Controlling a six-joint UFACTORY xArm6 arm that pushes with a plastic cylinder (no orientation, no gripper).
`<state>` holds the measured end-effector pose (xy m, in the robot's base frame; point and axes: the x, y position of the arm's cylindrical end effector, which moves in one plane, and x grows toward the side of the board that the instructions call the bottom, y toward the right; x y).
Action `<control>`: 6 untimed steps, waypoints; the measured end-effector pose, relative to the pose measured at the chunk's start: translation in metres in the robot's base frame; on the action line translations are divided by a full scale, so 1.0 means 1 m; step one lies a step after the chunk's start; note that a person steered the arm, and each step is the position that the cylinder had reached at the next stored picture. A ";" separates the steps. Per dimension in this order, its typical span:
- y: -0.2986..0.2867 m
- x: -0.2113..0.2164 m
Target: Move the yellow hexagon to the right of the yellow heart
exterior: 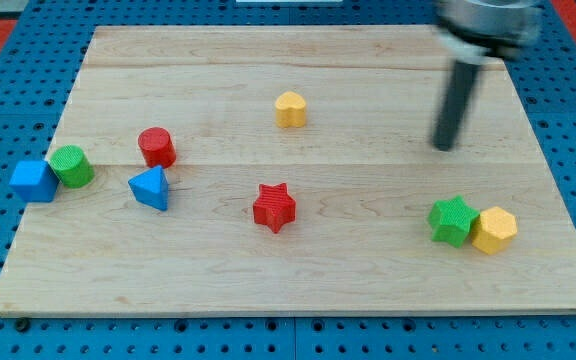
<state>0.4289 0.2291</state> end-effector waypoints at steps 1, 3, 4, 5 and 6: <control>0.044 0.082; -0.019 0.136; -0.033 0.090; -0.045 0.055; -0.059 0.029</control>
